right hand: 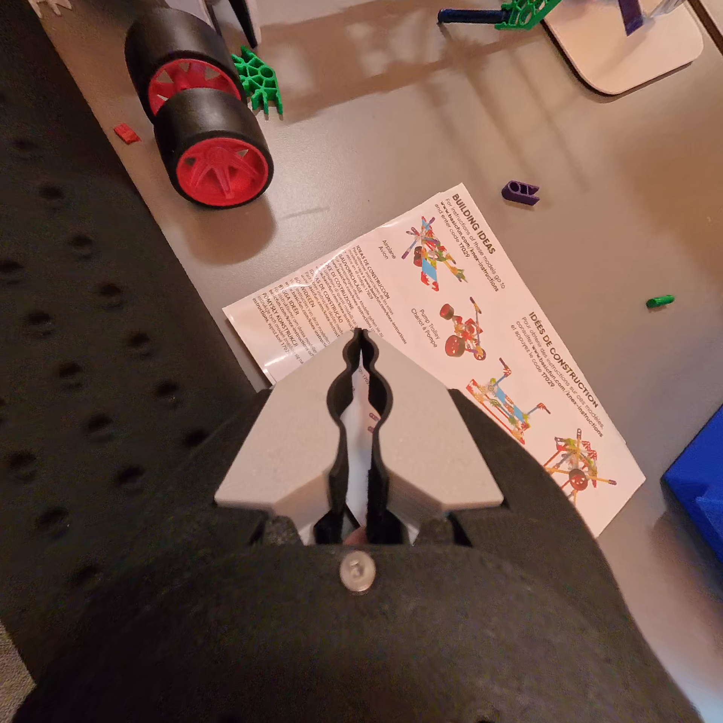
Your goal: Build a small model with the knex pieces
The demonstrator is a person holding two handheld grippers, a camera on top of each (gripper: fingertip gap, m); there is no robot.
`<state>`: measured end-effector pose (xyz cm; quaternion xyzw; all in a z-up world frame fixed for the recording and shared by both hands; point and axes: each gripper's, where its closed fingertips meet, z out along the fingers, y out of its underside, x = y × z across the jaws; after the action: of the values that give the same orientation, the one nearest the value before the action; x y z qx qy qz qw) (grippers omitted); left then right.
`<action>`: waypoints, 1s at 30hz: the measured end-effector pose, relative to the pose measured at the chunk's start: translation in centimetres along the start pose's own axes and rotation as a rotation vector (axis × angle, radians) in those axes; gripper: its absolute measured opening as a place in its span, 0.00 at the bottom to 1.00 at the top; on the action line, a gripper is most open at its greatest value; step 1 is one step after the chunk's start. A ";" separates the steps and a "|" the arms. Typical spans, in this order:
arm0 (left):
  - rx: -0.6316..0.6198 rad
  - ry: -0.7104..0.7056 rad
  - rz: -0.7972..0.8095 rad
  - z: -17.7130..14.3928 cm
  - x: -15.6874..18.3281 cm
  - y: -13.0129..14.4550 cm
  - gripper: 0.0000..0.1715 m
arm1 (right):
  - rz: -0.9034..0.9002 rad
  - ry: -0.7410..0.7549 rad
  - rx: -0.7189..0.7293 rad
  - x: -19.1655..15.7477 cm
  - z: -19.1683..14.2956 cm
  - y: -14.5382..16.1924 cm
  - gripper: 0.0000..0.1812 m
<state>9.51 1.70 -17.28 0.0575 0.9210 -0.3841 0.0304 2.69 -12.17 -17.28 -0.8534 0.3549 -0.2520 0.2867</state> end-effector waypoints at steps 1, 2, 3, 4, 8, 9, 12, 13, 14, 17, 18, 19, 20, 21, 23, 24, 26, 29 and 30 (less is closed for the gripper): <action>-0.005 -0.008 0.007 -0.1 0.0 0.0 0.10 | -0.006 0.008 0.000 0.0 0.0 0.0 0.00; -0.010 -0.013 0.016 -0.2 0.0 0.1 0.11 | -0.012 0.017 0.000 0.1 0.0 0.0 0.00; -0.015 -0.020 0.027 -0.2 0.1 0.1 0.12 | -0.021 0.026 0.002 0.1 -0.1 0.0 0.00; -0.021 -0.029 0.040 -0.3 0.1 0.2 0.12 | -0.029 0.038 0.005 0.1 -0.1 -0.1 0.00; -0.010 -0.058 0.065 -1.1 0.2 -0.2 0.14 | -0.022 0.067 0.036 0.5 -0.5 -0.4 0.04; -0.005 -0.065 0.072 -1.4 0.2 -0.3 0.14 | -0.022 0.067 0.049 0.5 -0.7 -0.6 0.05; 0.008 -0.086 0.097 -2.1 0.4 -0.6 0.14 | -0.029 0.085 0.073 0.5 -1.0 -0.9 0.07; 0.013 -0.089 0.105 -2.3 0.5 -0.7 0.14 | -0.029 0.096 0.074 0.6 -1.1 -0.9 0.08; 0.018 -0.089 0.115 -2.5 0.7 -0.8 0.14 | -0.031 0.107 0.076 0.7 -1.2 -1.0 0.08; 0.012 -0.112 0.162 -3.2 0.9 -0.7 0.14 | -0.036 0.130 0.082 0.7 -1.6 -1.2 0.09; 0.008 -0.126 0.174 -3.6 0.8 -0.7 0.15 | -0.037 0.137 0.080 0.6 -1.7 -1.3 0.09; 0.007 -0.138 0.183 -4.1 0.8 -0.7 0.15 | -0.037 0.144 0.081 0.5 -1.8 -1.5 0.10; 0.004 -0.152 0.192 -4.7 0.7 -0.7 0.15 | -0.035 0.148 0.085 0.4 -2.0 -1.7 0.10; 0.002 -0.174 0.194 -5.3 0.4 -0.6 0.15 | -0.032 0.150 0.093 0.1 -2.1 -2.0 0.10; -0.003 -0.199 0.179 -6.7 -0.1 0.1 0.15 | -0.033 0.147 0.107 -0.6 -2.4 -2.8 0.10; -0.011 -0.210 0.170 -7.4 -0.4 0.6 0.15 | -0.036 0.144 0.110 -0.9 -2.5 -3.1 0.10; -0.042 -0.235 0.146 -8.8 -1.0 2.1 0.15 | -0.042 0.134 0.119 -1.5 -2.6 -3.9 0.11; -0.069 -0.256 0.126 -10.8 -1.1 3.9 0.15 | -0.063 0.100 0.144 -2.5 -2.6 -5.6 0.12; -0.063 -0.254 0.110 -11.4 -0.9 4.1 0.16 | -0.070 0.088 0.148 -2.8 -2.5 -6.2 0.12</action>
<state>10.81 12.63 -12.09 0.0577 0.9169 -0.3569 0.1692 2.18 -7.23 -11.99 -0.8298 0.3175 -0.3247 0.3243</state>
